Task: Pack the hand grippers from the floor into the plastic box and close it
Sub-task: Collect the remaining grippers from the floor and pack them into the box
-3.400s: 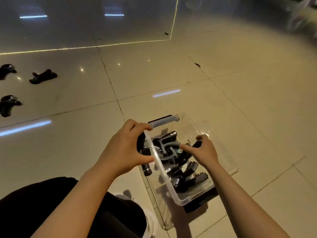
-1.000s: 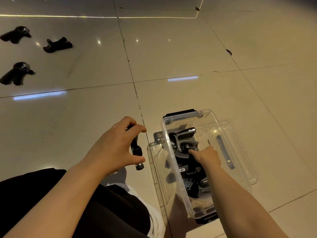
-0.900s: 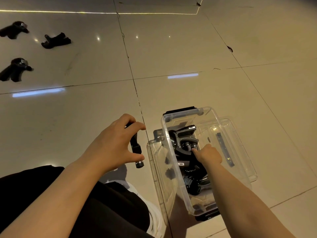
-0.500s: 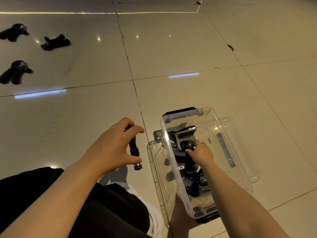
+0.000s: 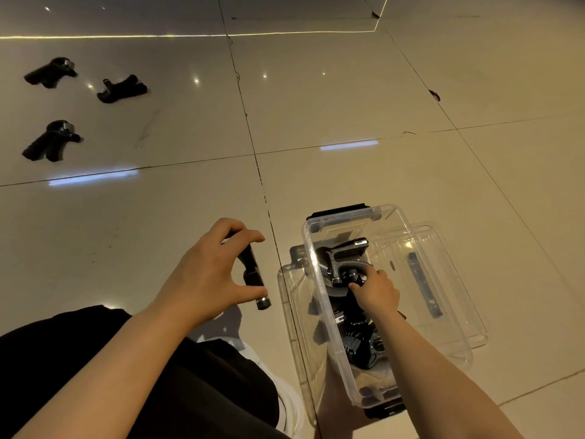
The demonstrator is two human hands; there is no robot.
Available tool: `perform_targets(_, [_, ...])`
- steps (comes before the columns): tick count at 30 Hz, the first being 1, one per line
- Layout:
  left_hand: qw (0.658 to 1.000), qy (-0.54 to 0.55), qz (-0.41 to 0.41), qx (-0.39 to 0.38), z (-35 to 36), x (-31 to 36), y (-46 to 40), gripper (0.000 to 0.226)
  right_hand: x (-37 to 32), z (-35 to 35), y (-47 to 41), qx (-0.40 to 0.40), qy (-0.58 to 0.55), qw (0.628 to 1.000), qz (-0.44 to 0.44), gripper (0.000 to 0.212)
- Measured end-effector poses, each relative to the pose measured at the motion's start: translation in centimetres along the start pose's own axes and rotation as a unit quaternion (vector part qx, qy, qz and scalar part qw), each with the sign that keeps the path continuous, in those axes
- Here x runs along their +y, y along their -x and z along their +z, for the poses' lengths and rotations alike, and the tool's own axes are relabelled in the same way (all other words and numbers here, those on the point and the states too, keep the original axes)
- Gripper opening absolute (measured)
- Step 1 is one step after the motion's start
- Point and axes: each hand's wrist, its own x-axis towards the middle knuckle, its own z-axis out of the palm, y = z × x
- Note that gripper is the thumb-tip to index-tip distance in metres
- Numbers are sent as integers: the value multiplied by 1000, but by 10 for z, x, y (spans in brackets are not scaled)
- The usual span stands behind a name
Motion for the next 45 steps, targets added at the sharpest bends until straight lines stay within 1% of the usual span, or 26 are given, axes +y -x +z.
perform_targets(2, [998,49,-5,50,-1,10,3,70,-5,-12,18,43,-113,992,-25,48])
perform_targets(3, [994,84,-11,70,-1,17,4,72,-10,-21,32,62,-190,978,-52,45])
perform_targets(5, [979,170,-34,109,0,34,7,78,-23,-46,72,74,-337,930,-130,36])
perform_targets(6, [966,217,-49,132,2,43,8,80,-31,-59,95,74,-381,904,-178,33])
perform_targets(7, [951,262,-65,154,5,51,9,80,-37,-71,118,81,-390,888,-230,34])
perform_targets(8, [934,302,-81,171,9,58,10,80,-41,-79,135,105,-361,882,-284,38])
perform_targets(9, [920,332,-96,183,13,65,11,79,-44,-84,147,145,-295,882,-338,43])
perform_targets(10, [910,351,-108,189,18,69,13,78,-45,-86,153,190,-220,874,-388,44])
perform_targets(11, [907,359,-114,189,21,71,15,77,-45,-86,154,227,-163,861,-425,40])
perform_targets(13, [915,346,-107,177,25,72,19,78,-44,-89,150,271,-129,839,-454,24])
perform_targets(14, [922,334,-101,171,26,72,21,78,-43,-90,147,285,-128,832,-459,19])
perform_targets(16, [930,315,-96,164,26,70,24,77,-38,-94,143,284,-124,835,-455,21])
perform_targets(19, [934,299,-101,169,26,67,28,78,-37,-101,144,242,-134,850,-448,34])
perform_targets(21, [948,261,-81,161,27,67,28,82,-43,-104,147,207,-139,849,-465,39])
perform_targets(23, [957,241,-61,146,29,68,27,84,-51,-107,149,187,-125,840,-493,40])
perform_targets(25, [949,275,-66,138,28,71,28,84,-55,-110,149,180,-125,830,-513,38])
perform_targets(27, [938,314,-61,137,26,74,28,82,-56,-115,150,162,-160,829,-511,39])
perform_targets(29, [933,331,-50,132,24,75,28,83,-54,-122,151,120,-190,831,-509,42])
perform_targets(31, [933,337,-42,119,23,76,28,84,-53,-128,153,75,-195,831,-515,42])
perform_targets(33, [932,348,-35,97,25,75,26,88,-52,-131,155,44,-199,830,-519,38])
perform_targets(35, [926,373,-27,56,28,70,23,96,-52,-134,156,31,-203,834,-512,34])
perform_targets(36, [923,383,-31,28,31,67,21,102,-52,-137,157,30,-214,838,-502,33])
perform_targets(38, [923,380,-52,-27,38,63,18,114,-51,-145,158,26,-283,837,-468,31])
perform_targets(40, [927,366,-64,-57,43,64,18,117,-51,-154,158,33,-375,814,-442,30])
perform_targets(42, [923,373,-69,-61,44,65,20,112,-52,-161,157,47,-424,794,-433,31])
perform_targets(45, [918,389,-65,-35,41,65,22,107,-51,-164,157,50,-485,774,-404,41])
